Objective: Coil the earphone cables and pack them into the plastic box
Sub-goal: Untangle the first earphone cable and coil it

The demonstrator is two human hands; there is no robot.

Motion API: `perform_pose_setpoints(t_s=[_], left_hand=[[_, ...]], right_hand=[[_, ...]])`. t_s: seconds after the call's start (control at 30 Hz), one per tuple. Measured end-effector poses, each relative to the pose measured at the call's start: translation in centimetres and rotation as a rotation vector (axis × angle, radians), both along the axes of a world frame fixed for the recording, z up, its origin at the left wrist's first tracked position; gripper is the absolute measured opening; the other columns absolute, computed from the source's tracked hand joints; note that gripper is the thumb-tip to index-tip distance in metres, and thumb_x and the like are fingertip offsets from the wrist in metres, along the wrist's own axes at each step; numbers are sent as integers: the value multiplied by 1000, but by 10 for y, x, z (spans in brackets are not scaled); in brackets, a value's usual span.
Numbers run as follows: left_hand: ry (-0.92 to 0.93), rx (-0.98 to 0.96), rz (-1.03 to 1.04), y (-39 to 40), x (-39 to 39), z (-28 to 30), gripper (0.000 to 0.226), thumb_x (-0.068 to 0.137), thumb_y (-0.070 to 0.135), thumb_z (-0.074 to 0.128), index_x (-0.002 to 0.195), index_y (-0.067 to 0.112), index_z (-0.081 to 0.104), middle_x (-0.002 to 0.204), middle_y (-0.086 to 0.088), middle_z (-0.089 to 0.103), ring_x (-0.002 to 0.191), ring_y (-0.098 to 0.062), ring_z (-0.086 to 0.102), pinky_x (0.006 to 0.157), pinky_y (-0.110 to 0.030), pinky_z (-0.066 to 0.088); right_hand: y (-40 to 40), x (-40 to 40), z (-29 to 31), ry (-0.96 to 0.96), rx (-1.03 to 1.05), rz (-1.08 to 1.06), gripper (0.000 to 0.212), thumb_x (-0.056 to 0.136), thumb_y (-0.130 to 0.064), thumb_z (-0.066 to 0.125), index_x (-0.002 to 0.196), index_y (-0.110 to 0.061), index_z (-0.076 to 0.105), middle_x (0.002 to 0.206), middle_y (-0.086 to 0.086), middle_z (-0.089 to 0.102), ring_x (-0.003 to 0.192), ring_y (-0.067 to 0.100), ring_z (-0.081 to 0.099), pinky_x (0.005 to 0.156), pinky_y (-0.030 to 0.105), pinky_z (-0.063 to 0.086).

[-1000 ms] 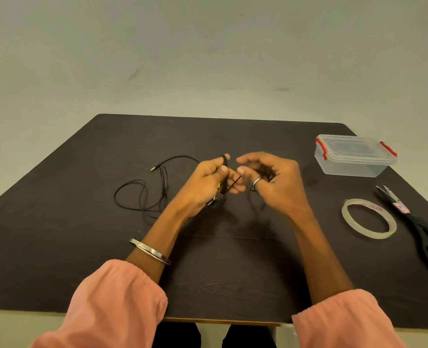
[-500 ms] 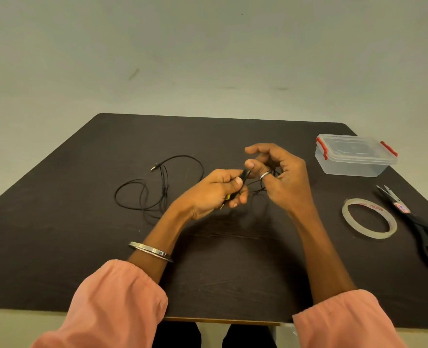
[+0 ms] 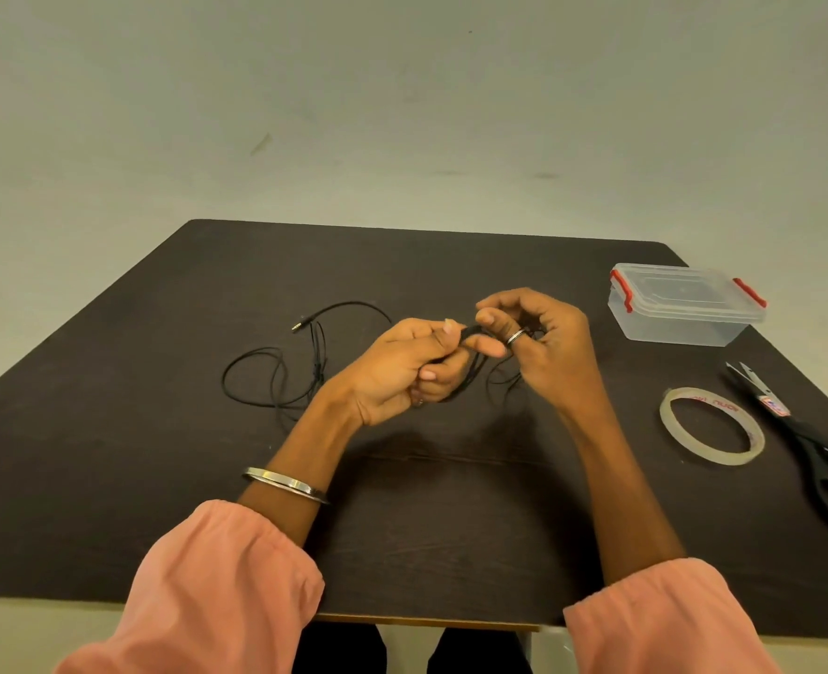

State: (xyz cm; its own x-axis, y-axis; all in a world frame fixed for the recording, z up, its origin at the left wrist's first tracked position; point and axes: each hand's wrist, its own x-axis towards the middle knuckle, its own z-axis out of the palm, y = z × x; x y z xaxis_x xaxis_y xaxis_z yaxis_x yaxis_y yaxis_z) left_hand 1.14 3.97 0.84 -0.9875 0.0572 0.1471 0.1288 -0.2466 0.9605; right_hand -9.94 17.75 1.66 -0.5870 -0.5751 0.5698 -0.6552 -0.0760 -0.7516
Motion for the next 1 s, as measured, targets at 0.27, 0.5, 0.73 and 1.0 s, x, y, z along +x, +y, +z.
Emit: perform_pose_setpoints(t_s=[0.27, 0.5, 0.73, 1.0], left_hand=[[87, 373, 190, -10, -2, 3, 40, 97, 26, 36, 92, 6, 70, 43, 10, 31, 35, -1, 21, 37, -19, 14], [152, 569, 363, -33, 2, 5, 44, 102, 26, 30, 86, 9, 67, 42, 10, 31, 33, -2, 21, 33, -17, 18], [139, 517, 428, -28, 0, 3, 41, 103, 25, 29, 90, 8, 63, 43, 9, 30, 33, -2, 21, 34, -18, 16], [83, 241, 520, -20, 0, 3, 39, 104, 23, 29, 96, 3, 61, 45, 8, 29, 37, -4, 18, 39, -22, 13]], right_hand=[[0, -7, -6, 52, 276, 18, 27, 78, -14, 77, 103, -23, 68, 92, -6, 68, 84, 2, 62, 80, 11, 46], [6, -16, -5, -14, 215, -235, 21, 88, 2, 61, 97, -14, 72, 81, -8, 69, 69, 4, 67, 68, 13, 52], [26, -25, -1, -108, 23, -796, 18, 89, -5, 61, 99, -16, 71, 89, -1, 70, 88, 14, 65, 91, 36, 52], [53, -34, 0, -188, 635, 25, 98, 57, -51, 83, 141, -47, 32, 149, -9, 36, 140, 15, 27, 113, 41, 25]])
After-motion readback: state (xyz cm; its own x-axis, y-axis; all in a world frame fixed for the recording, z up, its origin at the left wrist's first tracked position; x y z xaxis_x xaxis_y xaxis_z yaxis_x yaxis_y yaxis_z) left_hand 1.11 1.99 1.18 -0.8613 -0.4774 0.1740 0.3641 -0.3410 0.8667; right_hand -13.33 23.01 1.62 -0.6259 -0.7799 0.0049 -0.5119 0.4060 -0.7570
